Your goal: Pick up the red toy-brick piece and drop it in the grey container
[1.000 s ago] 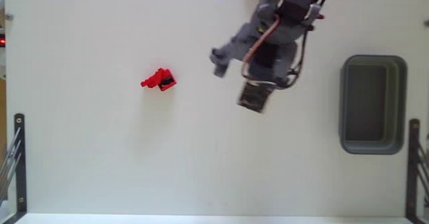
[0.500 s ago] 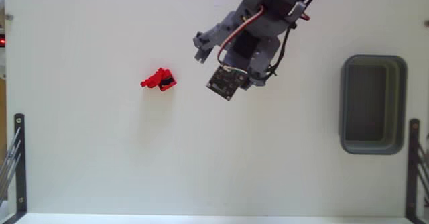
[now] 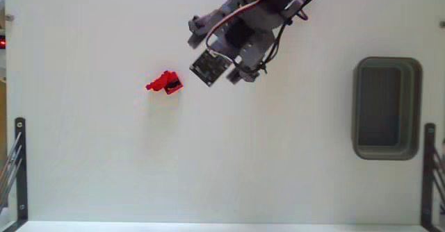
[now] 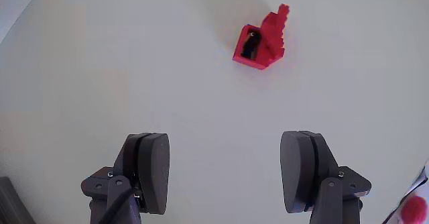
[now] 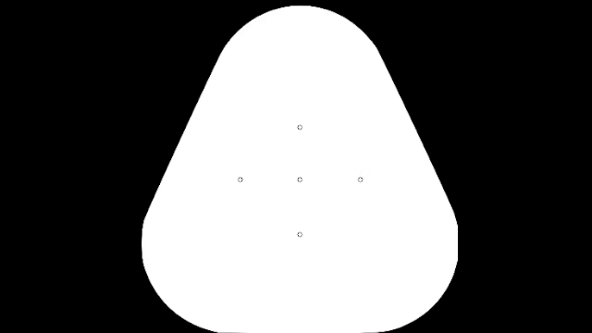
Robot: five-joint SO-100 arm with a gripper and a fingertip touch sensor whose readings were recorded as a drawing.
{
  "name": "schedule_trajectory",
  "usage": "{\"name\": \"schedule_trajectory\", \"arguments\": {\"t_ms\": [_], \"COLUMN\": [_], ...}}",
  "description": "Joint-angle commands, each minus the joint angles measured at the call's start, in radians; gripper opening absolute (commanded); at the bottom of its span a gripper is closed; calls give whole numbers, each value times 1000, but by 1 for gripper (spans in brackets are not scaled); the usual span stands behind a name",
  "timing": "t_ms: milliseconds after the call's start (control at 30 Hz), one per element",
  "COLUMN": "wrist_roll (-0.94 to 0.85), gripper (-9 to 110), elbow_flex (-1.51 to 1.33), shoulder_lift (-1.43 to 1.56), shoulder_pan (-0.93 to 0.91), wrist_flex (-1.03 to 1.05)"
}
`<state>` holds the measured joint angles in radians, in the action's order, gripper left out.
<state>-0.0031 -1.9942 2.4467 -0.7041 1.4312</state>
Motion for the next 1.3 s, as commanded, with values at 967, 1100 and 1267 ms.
{"name": "schedule_trajectory", "arguments": {"t_ms": [967, 1100, 1267], "wrist_roll": [3, 3, 3], "gripper": [110, 110, 110], "elbow_flex": [-5, -5, -1], "shoulder_lift": [34, 34, -5], "shoulder_pan": [-99, -99, -99], "wrist_flex": [-1, -1, -35]}}
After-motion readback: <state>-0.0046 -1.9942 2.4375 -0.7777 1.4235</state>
